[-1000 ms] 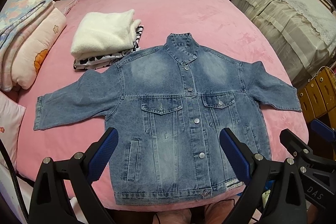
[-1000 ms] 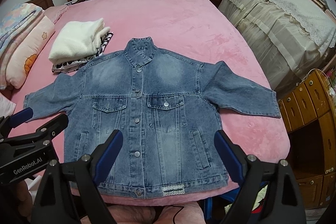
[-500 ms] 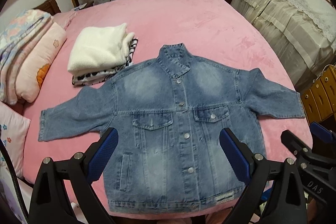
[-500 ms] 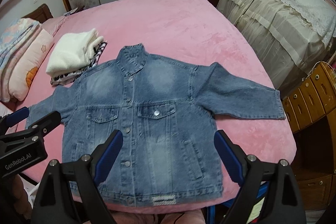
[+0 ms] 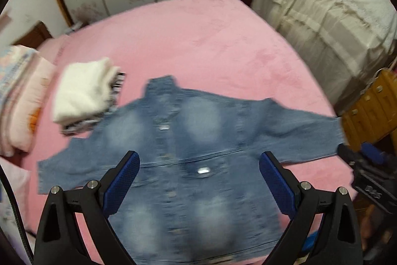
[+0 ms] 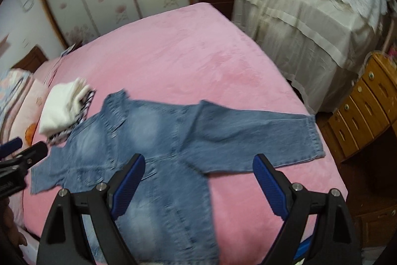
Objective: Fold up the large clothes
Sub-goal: 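Reach the right tool to a denim sleeve cuff and grasp it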
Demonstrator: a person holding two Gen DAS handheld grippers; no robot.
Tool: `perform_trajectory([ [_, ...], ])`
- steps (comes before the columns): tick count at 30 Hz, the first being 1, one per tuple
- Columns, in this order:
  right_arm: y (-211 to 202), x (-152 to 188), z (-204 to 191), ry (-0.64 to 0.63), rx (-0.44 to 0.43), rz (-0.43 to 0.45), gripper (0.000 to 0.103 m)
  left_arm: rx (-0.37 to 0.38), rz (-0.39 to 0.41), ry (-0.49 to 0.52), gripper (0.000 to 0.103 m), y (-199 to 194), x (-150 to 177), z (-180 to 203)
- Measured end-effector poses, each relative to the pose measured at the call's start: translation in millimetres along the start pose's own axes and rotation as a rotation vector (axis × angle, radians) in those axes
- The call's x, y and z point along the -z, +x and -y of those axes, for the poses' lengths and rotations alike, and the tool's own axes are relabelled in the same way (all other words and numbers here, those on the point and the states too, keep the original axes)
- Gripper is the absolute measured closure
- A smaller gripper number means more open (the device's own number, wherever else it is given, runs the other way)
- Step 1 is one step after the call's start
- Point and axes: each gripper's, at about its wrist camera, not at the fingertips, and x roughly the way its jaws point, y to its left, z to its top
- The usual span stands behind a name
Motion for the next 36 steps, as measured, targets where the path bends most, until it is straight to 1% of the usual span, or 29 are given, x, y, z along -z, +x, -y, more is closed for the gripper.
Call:
perform_trajectory([
  [2, 18.9, -7.1, 37.1, 0.052, 0.016, -0.02, 0.014, 0.051, -0.005, -0.002, 0.007, 13.7, -12.4, 22.5],
  [6, 54.9, -12.1, 101.9, 0.127, 0.063, -0.064, 0.014, 0.08, -0.027, 0.038, 0.007, 43.0, -27.9, 72.4],
  [8, 76.6, -11.8, 138.9, 0.17, 0.092, -0.091, 0.014, 0.078, -0.026, 0.066, 0.007, 57.8, -35.2, 94.6],
  [11, 103.7, -8.0, 181.5, 0.225, 0.126, -0.122, 0.014, 0.07, -0.038, 0.116, 0.007, 87.6, -44.4, 123.9],
  [14, 127.6, 0.9, 216.9, 0.292, 0.13, -0.15, 0.014, 0.061, -0.073, 0.144, 0.007, 124.0, -52.6, 145.2],
  [17, 150.6, 13.5, 245.2, 0.366, 0.124, -0.186, 0.014, 0.051, -0.136, 0.157, 0.007, 166.6, -56.4, 160.8],
  [19, 164.6, 21.2, 257.8, 0.411, 0.125, -0.212, 0.014, 0.032, -0.172, 0.166, 0.007, 191.0, -56.5, 167.6],
  [20, 175.0, 27.3, 269.4, 0.451, 0.11, -0.228, 0.015, 0.025, -0.19, 0.168, 0.007, 201.9, -56.9, 170.1],
  [21, 180.8, 31.2, 276.0, 0.475, 0.106, -0.242, 0.018, 0.017, -0.219, 0.16, 0.007, 215.8, -56.5, 172.6],
  [22, 187.1, 35.1, 282.2, 0.504, 0.1, -0.258, 0.022, 0.019, -0.245, 0.149, 0.007, 226.6, -56.5, 175.3],
  [23, 195.2, 41.1, 291.8, 0.548, 0.077, -0.274, 0.024, 0.029, -0.281, 0.13, 0.007, 238.9, -55.2, 176.4],
  [24, 199.7, 45.3, 297.5, 0.577, 0.063, -0.282, 0.025, 0.038, -0.3, 0.118, 0.007, 247.2, -55.0, 178.0],
  [26, 209.8, 55.1, 309.4, 0.639, 0.035, -0.294, 0.027, 0.047, -0.33, 0.091, 0.01, 261.3, -52.8, 180.3],
  [27, 212.8, 58.1, 312.0, 0.657, 0.025, -0.297, 0.029, 0.062, -0.35, 0.076, 0.01, 268.9, -51.4, 180.7],
  [29, 221.6, 64.6, 321.2, 0.711, -0.005, -0.29, 0.03, 0.084, -0.376, 0.045, 0.01, 279.4, -49.5, 181.5],
  [32, 226.6, 64.3, 325.1, 0.74, -0.019, -0.251, 0.031, 0.107, -0.371, 0.023, 0.01, 284.9, -49.4, 183.8],
  [33, 228.4, 62.9, 326.8, 0.744, -0.02, -0.241, 0.035, 0.111, -0.368, 0.027, 0.01, 285.5, -49.6, 185.7],
  [34, 230.0, 60.7, 327.5, 0.747, -0.024, -0.229, 0.041, 0.112, -0.365, 0.033, 0.01, 286.2, -50.3, 187.7],
  [35, 233.2, 57.9, 330.5, 0.753, -0.027, -0.219, 0.045, 0.114, -0.362, 0.042, 0.01, 286.8, -50.7, 189.4],
  [36, 235.5, 56.2, 331.9, 0.761, -0.029, -0.214, 0.055, 0.116, -0.357, 0.052, 0.01, 286.5, -50.9, 191.5],
])
